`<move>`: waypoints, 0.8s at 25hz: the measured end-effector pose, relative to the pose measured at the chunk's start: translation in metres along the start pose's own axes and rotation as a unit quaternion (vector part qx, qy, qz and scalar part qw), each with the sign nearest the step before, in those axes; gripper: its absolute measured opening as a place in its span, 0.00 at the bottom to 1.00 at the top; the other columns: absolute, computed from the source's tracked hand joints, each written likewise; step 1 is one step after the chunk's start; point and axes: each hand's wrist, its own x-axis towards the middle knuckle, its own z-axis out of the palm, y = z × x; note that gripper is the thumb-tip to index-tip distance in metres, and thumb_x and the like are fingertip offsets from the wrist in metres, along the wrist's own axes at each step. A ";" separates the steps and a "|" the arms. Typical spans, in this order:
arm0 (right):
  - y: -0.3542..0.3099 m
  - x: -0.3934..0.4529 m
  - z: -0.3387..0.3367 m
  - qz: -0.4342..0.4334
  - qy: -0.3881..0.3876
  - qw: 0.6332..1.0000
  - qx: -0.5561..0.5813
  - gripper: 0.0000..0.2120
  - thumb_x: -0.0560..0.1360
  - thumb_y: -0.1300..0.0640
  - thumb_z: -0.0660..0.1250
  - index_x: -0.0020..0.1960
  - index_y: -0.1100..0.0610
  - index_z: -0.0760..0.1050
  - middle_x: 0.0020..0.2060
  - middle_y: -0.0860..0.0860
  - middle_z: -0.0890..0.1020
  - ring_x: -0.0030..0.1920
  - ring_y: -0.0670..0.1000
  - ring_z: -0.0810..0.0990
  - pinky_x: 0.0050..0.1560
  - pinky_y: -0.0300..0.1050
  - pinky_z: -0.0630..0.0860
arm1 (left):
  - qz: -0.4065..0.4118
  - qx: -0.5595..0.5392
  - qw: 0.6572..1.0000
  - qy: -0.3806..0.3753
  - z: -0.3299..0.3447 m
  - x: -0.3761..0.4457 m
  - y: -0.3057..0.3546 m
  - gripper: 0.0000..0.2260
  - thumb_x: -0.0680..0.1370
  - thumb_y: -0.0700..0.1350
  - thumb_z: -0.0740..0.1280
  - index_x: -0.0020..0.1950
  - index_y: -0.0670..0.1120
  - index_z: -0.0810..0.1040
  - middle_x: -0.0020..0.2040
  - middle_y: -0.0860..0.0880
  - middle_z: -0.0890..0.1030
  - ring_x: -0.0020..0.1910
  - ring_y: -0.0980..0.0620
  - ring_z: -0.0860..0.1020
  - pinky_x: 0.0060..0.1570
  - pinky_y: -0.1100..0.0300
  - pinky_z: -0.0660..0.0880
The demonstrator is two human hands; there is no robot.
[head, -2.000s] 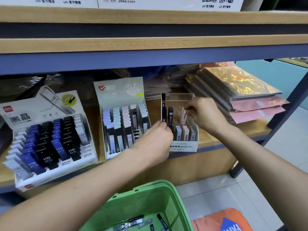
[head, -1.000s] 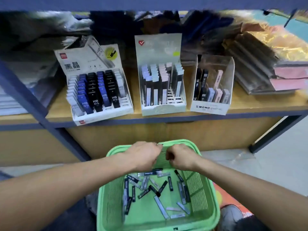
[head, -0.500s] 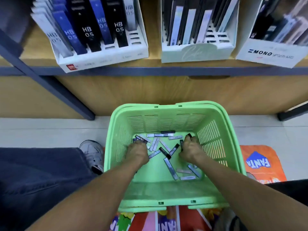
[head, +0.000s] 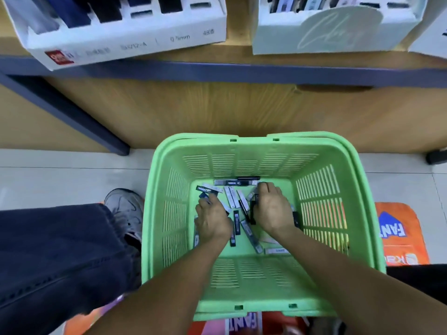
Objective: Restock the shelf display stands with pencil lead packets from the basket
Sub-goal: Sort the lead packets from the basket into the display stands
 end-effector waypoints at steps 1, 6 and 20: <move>0.001 0.005 -0.003 -0.034 0.023 0.999 -0.026 0.23 0.69 0.65 0.69 0.64 0.62 0.72 0.56 0.58 0.76 0.56 0.60 0.76 0.51 0.51 0.73 | 0.001 -0.007 1.000 0.027 -0.005 0.006 -0.003 0.32 0.73 0.39 0.73 0.73 0.42 0.61 0.66 0.41 0.68 0.64 0.42 0.69 0.59 0.51 0.74; -0.007 0.021 0.002 -0.098 -0.028 0.990 -0.096 0.38 0.74 0.65 0.66 0.80 0.62 0.53 0.74 0.60 0.65 0.75 0.59 0.64 0.75 0.55 0.62 | 0.019 -0.044 0.999 -0.006 -0.013 0.023 -0.002 0.42 0.72 0.45 0.75 0.78 0.45 0.53 0.75 0.43 0.57 0.70 0.42 0.62 0.63 0.51 0.70; -0.015 0.026 0.009 -0.110 -0.028 0.992 -0.049 0.33 0.74 0.62 0.64 0.77 0.58 0.60 0.69 0.56 0.67 0.70 0.59 0.67 0.67 0.55 0.69 | 0.045 -0.001 0.997 0.059 -0.012 0.020 -0.013 0.25 0.72 0.36 0.71 0.67 0.43 0.69 0.64 0.44 0.68 0.64 0.43 0.69 0.60 0.51 0.73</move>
